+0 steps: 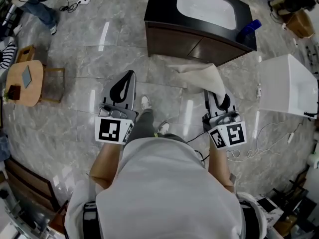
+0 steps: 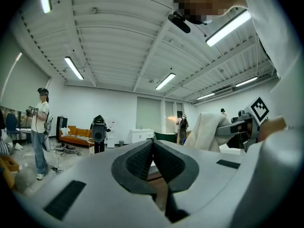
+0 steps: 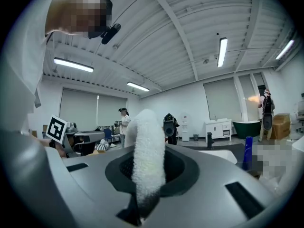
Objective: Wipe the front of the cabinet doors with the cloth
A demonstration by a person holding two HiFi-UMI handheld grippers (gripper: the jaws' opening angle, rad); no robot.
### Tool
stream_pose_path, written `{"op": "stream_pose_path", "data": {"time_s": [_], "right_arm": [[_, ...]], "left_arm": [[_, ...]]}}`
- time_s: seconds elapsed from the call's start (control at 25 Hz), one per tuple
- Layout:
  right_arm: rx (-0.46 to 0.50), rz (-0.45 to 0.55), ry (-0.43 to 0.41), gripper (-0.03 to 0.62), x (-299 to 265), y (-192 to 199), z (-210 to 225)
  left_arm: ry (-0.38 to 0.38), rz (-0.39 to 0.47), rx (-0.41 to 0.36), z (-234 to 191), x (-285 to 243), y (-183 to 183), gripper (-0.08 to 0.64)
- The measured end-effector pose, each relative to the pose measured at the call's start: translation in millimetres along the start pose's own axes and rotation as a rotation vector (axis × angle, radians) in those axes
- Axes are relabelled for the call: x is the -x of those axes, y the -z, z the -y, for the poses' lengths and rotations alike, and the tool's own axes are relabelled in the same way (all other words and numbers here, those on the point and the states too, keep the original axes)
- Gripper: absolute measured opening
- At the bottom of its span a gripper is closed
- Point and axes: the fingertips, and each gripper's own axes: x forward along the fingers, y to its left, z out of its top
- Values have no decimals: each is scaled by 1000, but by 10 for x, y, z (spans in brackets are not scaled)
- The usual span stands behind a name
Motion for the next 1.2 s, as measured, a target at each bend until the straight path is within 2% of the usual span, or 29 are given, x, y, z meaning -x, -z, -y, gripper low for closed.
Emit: {"op": "stream_pose_path", "data": {"time_s": [0.32,0.52,0.76,0.96,1.08,1.2], "right_arm": [[51,-40,79,69,-1070,-234,276],[59,-57,105,69,-1486,-258,433],[44,-81,89,69,-1741,-158,639],[39,-87,50,69,-1811,-124,929],[22,-95,5,69,-1974,79,1122],[-4,-98,-40,69,-2224,463,1293]], "left_arm": [[82,22,44,-761,-992,63,18],[119,20,56,-1005,-1477,168,18],[122,9,76,-1048,-1846,280,18],[108,-15,82,-823,-2093,323,18],[90,-57,71,-756,-2294,553,18],[46,-92,76,-789,-2475,956,18]]}}
